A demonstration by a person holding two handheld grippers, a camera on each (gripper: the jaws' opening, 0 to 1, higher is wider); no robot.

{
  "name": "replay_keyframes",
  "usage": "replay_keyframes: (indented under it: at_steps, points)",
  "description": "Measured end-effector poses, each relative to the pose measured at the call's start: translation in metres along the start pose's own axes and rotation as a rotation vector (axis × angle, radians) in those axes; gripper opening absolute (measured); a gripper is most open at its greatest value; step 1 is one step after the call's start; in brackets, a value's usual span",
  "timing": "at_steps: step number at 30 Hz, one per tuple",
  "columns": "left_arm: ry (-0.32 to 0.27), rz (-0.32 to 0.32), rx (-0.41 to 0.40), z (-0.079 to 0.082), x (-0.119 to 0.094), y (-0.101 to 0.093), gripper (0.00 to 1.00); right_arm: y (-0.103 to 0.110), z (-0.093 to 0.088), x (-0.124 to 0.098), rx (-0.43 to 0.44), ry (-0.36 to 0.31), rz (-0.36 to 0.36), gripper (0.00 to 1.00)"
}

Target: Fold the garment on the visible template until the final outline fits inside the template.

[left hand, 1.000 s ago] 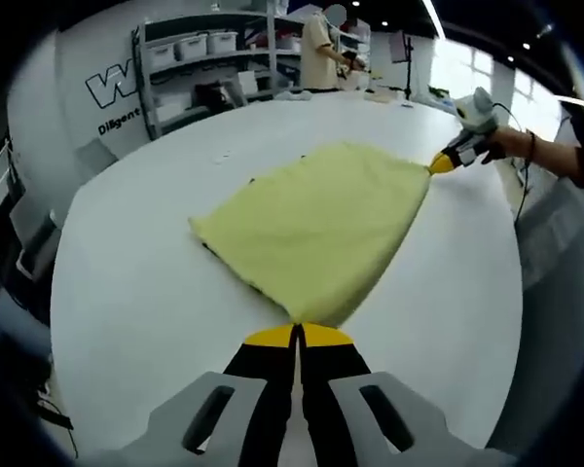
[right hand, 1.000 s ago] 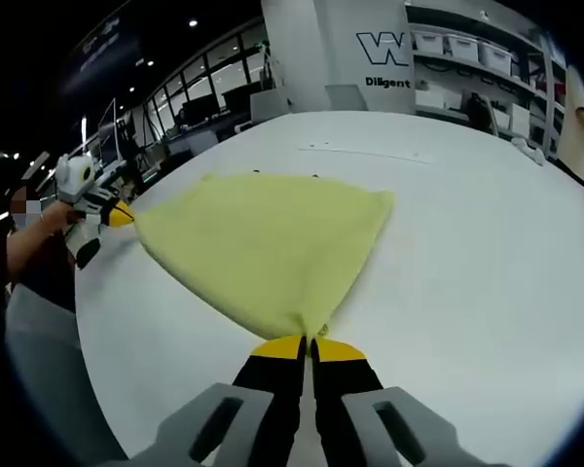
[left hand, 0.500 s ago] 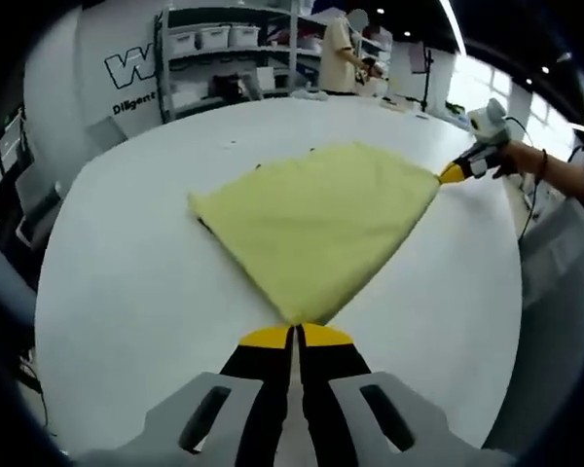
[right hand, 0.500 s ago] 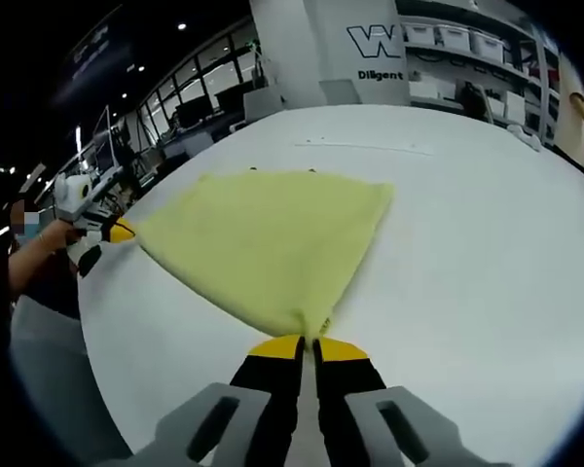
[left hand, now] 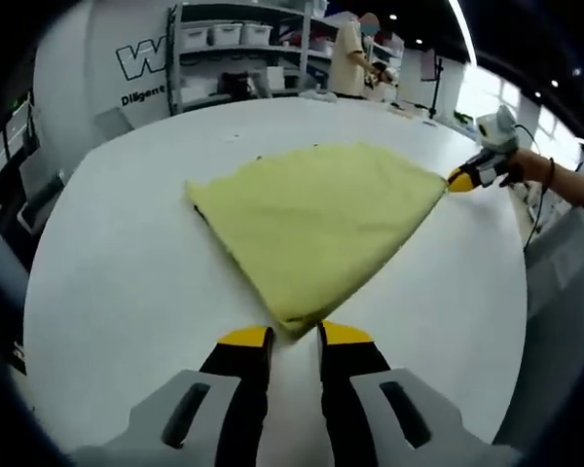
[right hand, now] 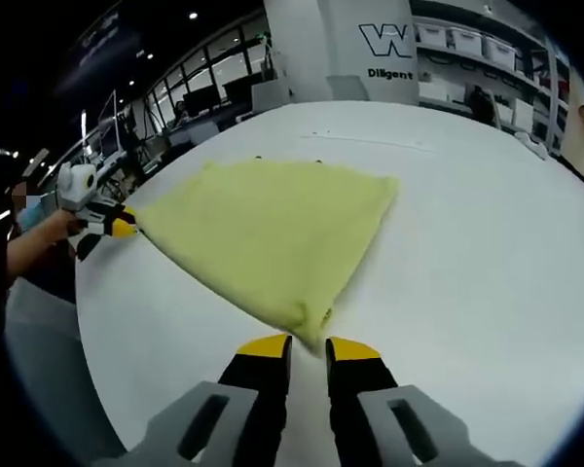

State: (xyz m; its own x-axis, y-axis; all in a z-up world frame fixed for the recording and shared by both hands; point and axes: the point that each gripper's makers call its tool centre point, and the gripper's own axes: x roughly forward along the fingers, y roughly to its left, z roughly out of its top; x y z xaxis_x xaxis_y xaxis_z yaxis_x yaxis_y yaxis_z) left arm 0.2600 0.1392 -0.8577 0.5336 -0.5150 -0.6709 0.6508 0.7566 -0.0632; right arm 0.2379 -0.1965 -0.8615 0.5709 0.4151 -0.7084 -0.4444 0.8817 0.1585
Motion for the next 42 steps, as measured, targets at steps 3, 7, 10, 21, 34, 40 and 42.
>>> replay_keyframes:
  at_steps: [3, 7, 10, 21, 34, 40, 42]
  points:
    - [-0.009, -0.009, 0.0, 0.002, 0.003, -0.002, 0.1, -0.002, 0.002, 0.001, -0.005, -0.007, -0.004, 0.02]
    - [-0.014, -0.005, 0.038, 0.003, 0.003, -0.002, 0.05, 0.0, 0.001, 0.002, -0.012, -0.005, 0.004, 0.0]
    - [-0.018, -0.018, 0.092, 0.004, 0.001, -0.004, 0.01, -0.001, 0.001, 0.001, -0.023, -0.006, 0.005, 0.0]
    - [0.029, -0.01, 0.24, 0.0, -0.003, 0.002, 0.0, -0.004, 0.002, 0.0, -0.012, -0.01, 0.0, 0.0]
    - [0.063, -0.04, 0.267, -0.008, -0.007, -0.005, 0.0, -0.002, -0.005, -0.004, 0.014, 0.016, 0.01, 0.0]
    - [0.072, -0.052, 0.266, -0.013, -0.01, -0.01, 0.0, 0.002, -0.012, -0.009, 0.013, 0.038, 0.021, 0.0]
    - [0.072, -0.056, 0.26, -0.015, -0.012, -0.012, 0.0, 0.004, -0.015, -0.011, 0.012, 0.044, 0.025, 0.0]
